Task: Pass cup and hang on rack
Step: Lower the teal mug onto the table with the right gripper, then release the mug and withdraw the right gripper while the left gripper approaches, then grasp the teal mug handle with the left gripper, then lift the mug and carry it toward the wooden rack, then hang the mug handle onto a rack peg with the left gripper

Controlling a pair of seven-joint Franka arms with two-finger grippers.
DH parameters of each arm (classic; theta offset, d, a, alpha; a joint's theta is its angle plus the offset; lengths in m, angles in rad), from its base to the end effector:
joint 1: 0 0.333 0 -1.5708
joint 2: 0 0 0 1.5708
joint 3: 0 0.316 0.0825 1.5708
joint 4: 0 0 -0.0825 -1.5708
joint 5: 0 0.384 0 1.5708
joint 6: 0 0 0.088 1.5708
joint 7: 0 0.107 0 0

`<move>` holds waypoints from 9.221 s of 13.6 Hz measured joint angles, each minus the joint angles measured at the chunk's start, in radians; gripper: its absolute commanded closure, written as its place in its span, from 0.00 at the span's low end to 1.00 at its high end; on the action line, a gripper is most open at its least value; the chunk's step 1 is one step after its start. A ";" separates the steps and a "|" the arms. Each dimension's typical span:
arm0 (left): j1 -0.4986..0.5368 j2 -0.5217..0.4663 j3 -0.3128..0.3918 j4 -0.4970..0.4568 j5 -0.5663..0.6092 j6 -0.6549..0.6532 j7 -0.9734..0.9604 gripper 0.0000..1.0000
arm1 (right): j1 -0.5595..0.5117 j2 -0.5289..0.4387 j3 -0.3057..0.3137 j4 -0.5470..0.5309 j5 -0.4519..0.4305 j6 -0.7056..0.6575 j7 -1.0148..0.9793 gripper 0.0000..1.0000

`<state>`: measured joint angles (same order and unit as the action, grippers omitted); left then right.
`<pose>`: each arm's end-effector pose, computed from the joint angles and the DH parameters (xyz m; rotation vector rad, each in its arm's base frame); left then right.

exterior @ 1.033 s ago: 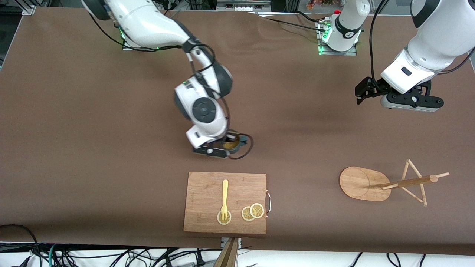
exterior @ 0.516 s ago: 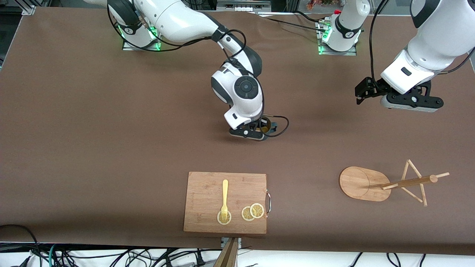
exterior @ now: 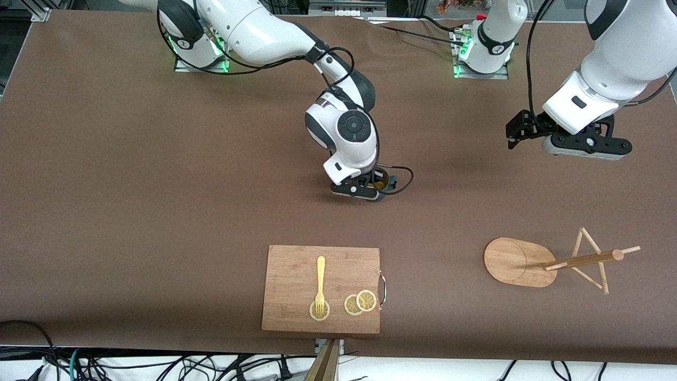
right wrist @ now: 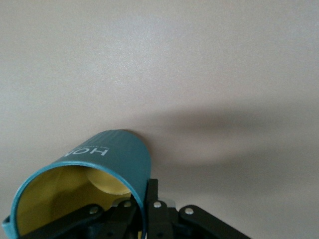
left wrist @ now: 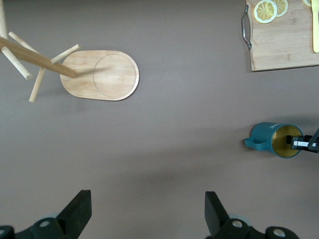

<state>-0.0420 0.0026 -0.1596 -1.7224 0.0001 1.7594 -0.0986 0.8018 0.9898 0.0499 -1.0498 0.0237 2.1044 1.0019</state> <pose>0.5556 -0.1134 0.5674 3.1315 -0.1614 0.0533 0.5258 0.5816 0.2371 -3.0387 0.2826 0.0151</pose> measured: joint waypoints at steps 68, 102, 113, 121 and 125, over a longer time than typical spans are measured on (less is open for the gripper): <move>-0.025 0.648 -0.046 -0.286 -1.564 0.360 2.340 1.00 | -0.640 -0.929 -0.139 -0.521 -0.028 -0.566 -0.916 0.00; 0.770 0.639 -0.031 0.110 -1.056 -0.438 0.700 1.00 | -0.640 -0.929 -0.138 -0.521 -0.002 -0.563 -0.918 0.00; 0.728 0.846 -0.039 0.384 -1.172 -0.435 0.525 1.00 | -0.640 -0.929 -0.139 -0.521 -0.002 -0.563 -0.918 0.00; 0.733 0.930 -0.037 0.482 -1.176 -0.435 0.518 1.00 | -0.640 -0.928 -0.139 -0.521 -0.002 -0.564 -0.918 0.00; 0.747 0.950 -0.037 0.506 -1.177 -0.436 0.517 0.57 | -0.640 -0.928 -0.139 -0.521 -0.002 -0.564 -0.918 0.00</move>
<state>0.7052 0.9528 -0.1963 -1.2165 -1.1771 1.3231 0.4186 0.1617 0.0613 -0.0891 -1.5707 0.0222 1.5409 0.0841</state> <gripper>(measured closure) 0.789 0.000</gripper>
